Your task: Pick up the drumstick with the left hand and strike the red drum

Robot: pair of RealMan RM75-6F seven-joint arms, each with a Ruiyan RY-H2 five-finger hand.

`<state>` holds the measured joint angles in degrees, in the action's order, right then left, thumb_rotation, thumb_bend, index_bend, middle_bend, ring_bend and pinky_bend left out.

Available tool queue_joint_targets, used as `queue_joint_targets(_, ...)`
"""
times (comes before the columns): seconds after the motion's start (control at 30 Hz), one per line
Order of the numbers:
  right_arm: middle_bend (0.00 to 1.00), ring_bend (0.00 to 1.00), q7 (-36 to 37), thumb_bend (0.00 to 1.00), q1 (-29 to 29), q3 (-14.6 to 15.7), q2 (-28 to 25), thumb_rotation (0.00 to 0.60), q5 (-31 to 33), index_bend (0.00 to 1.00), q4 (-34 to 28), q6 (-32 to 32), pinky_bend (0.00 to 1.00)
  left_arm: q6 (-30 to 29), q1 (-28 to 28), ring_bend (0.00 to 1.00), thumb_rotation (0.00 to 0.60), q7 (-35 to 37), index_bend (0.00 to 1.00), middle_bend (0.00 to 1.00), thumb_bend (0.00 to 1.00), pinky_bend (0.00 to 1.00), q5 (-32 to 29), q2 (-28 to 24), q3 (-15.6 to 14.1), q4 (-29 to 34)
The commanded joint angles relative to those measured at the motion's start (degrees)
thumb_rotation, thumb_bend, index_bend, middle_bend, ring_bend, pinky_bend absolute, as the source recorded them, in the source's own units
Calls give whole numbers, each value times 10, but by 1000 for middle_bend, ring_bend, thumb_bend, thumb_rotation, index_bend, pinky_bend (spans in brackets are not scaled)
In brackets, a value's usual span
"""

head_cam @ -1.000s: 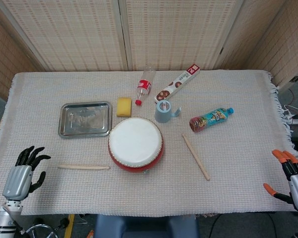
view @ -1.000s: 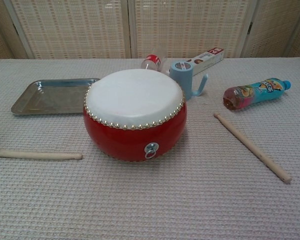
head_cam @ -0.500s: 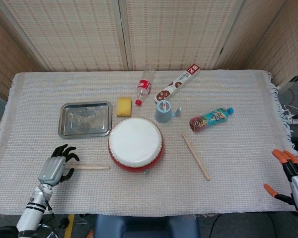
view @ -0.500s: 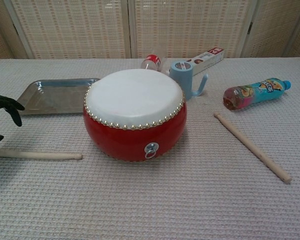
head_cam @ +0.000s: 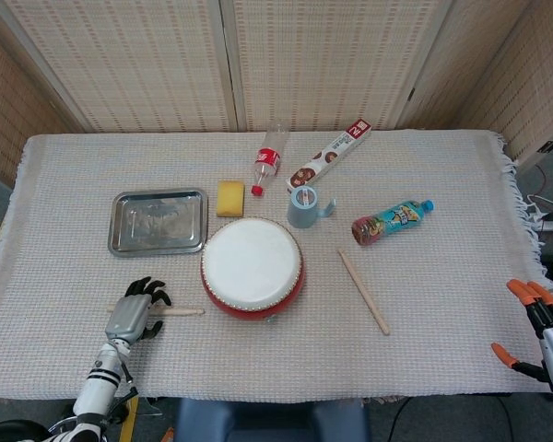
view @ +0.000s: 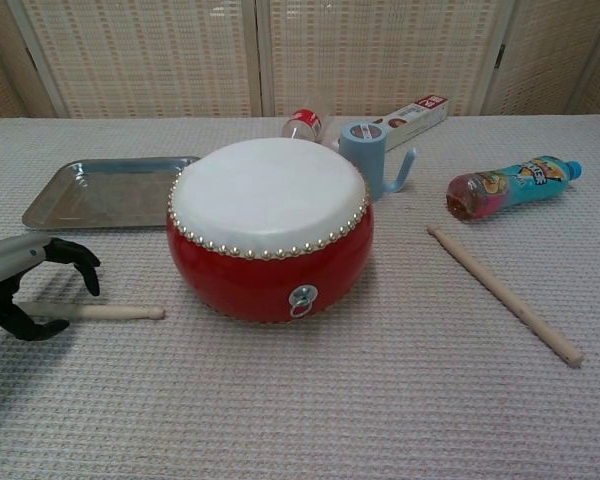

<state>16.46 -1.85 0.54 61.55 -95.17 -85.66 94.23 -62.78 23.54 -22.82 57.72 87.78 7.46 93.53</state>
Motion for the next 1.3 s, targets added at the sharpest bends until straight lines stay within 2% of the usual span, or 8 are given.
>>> queue_joint_targets(0.03, 112, 40, -1, 179, 0, 0, 0, 600, 1, 114, -1, -1, 193, -5, 6, 27, 600, -8, 434, 154, 323, 34, -14, 15, 3, -14)
queue_joint_targets(0.27, 112, 38, 4, 179, 0, 1, 0, 600, 4, 117, -1, -3, 192, -12, 9, 51, 600, -5, 478, 177, 346, 33, -29, 37, 7, -35)
queue_joint_targets(0.57, 112, 38, 7, 179, 0, 1, 0, 600, 6, 117, -1, -5, 192, -6, 17, 51, 600, -2, 495, 182, 378, 33, -42, 48, 9, -50)
queue_joint_targets(0.93, 112, 38, 10, 180, 1, 0, 0, 600, 8, 117, -1, -6, 192, -8, 15, 61, 600, 19, 568, 210, 400, 44, -39, 54, 8, -63)
queue_joint_targets(1.1, 112, 38, 11, 179, -1, 1, -2, 600, 7, 117, -4, -3, 192, -25, -13, 95, 600, 119, 585, 246, 413, 56, -6, 35, 19, -37)
queue_joint_targets(1.3, 112, 38, 10, 179, -1, 2, -1, 600, 5, 117, -4, -4, 192, -8, -61, 100, 600, 338, 584, 257, 412, 62, 30, -29, 45, 26)
